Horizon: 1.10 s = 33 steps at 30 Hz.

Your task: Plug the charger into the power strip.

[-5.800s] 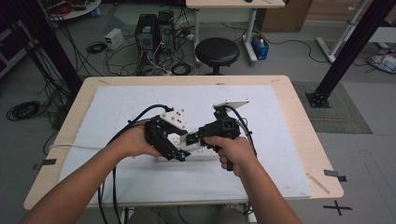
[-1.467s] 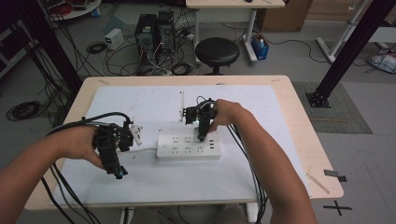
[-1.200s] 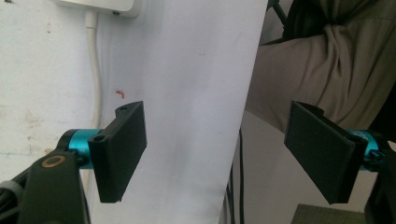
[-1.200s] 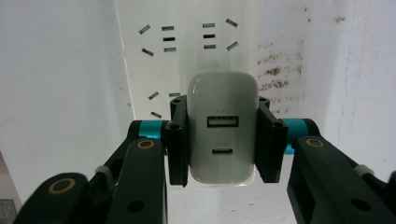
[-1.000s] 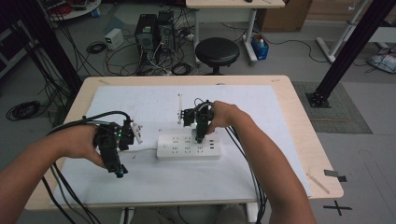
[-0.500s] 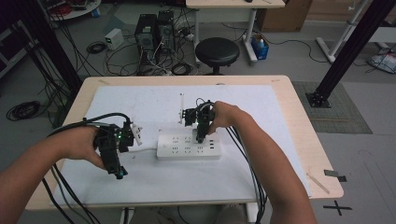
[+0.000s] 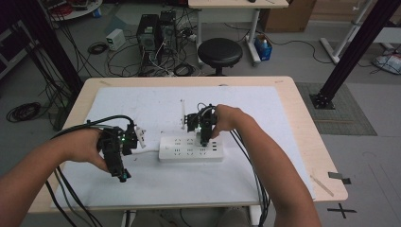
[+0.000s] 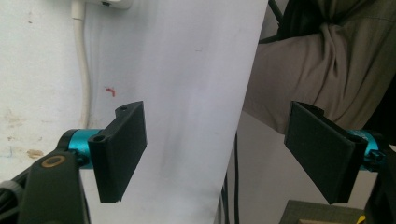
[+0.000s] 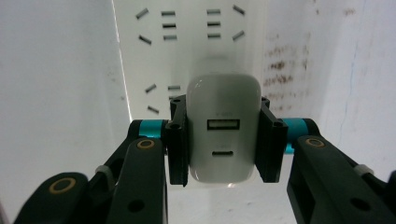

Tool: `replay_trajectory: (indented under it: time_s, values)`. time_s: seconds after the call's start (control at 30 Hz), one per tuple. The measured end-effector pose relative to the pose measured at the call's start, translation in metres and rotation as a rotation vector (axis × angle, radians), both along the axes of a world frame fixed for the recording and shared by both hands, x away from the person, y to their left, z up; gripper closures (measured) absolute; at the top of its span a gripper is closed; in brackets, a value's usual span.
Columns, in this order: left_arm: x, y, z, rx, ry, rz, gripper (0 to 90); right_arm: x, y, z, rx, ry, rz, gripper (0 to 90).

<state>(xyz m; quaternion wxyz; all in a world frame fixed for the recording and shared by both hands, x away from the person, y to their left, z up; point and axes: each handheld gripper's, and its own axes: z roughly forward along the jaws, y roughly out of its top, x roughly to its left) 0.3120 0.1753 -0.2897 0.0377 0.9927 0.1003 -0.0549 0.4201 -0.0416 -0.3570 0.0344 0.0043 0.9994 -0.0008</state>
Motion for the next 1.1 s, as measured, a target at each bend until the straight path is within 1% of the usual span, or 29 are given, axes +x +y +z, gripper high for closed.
replay_trajectory:
  time_s: [0.1,0.13,0.2,0.23,0.27,0.33,0.37,0.43,0.47,0.57,0.6,0.63,0.67,0.73,0.8,0.83,0.9,0.97,1.0,1.1]
  values:
    - [0.000,-0.001,0.000,-0.002,0.002,-0.005,21.1,0.004,-0.005,0.000,0.026,0.022,-0.019,62.2]
    - [0.000,-0.001,-0.001,-0.007,0.003,0.004,21.1,0.005,-0.006,0.000,0.036,0.029,-0.023,62.3]
    - [0.001,-0.002,-0.002,-0.005,0.003,0.003,21.1,0.003,-0.007,0.000,0.042,0.019,-0.026,62.3]
    - [0.001,-0.002,-0.003,-0.008,0.003,0.009,21.1,0.002,-0.007,0.000,0.051,0.012,-0.017,62.3]
    - [0.002,-0.002,-0.003,-0.007,0.006,0.000,21.1,0.000,-0.008,-0.001,0.060,-0.005,0.002,62.3]
    - [0.003,-0.003,-0.004,-0.005,0.009,-0.007,21.1,0.000,-0.010,-0.002,0.078,-0.007,-0.012,62.3]
    - [0.002,-0.004,-0.005,-0.004,0.012,-0.004,21.1,0.000,-0.010,-0.002,0.083,-0.001,-0.021,62.4]
    - [0.002,-0.004,-0.006,-0.009,0.010,-0.004,21.1,0.001,-0.009,-0.002,0.084,0.004,-0.024,62.4]
    - [0.003,-0.004,-0.004,-0.004,0.008,-0.008,21.1,0.001,-0.006,-0.002,0.069,0.011,-0.039,62.4]
    - [0.003,-0.003,-0.004,-0.007,0.008,-0.004,21.1,0.002,-0.005,-0.002,0.071,0.011,-0.035,62.4]
    - [0.004,-0.002,-0.004,-0.007,0.008,-0.001,21.1,0.004,-0.010,-0.002,0.094,0.021,-0.040,62.4]
    - [0.004,-0.002,-0.004,-0.007,0.008,-0.001,21.1,0.004,-0.013,-0.003,0.105,0.024,-0.053,62.4]
    - [0.006,-0.001,-0.005,-0.006,0.012,-0.001,21.1,0.005,-0.016,-0.003,0.123,0.029,-0.050,62.4]
    - [0.007,-0.002,-0.008,-0.006,0.018,-0.001,21.1,0.005,-0.017,-0.004,0.130,0.032,-0.057,62.4]
    - [0.007,-0.003,-0.009,-0.004,0.022,0.002,21.1,0.005,-0.016,-0.004,0.122,0.030,-0.058,62.4]
    - [0.007,-0.004,-0.009,0.000,0.024,-0.006,21.1,0.005,-0.015,-0.004,0.116,0.032,-0.060,62.4]
    - [0.007,-0.005,-0.010,-0.005,0.028,-0.004,21.1,0.005,-0.013,-0.004,0.108,0.039,-0.071,62.4]
    - [0.009,-0.005,-0.009,-0.002,0.027,-0.002,21.1,0.005,-0.012,-0.005,0.112,0.033,-0.060,62.4]
    - [0.010,-0.006,-0.010,0.003,0.026,0.002,21.1,0.003,-0.010,-0.005,0.098,0.015,-0.045,62.4]
    - [0.011,-0.007,-0.011,0.000,0.033,0.000,21.1,0.001,-0.008,-0.006,0.083,0.003,-0.036,62.4]
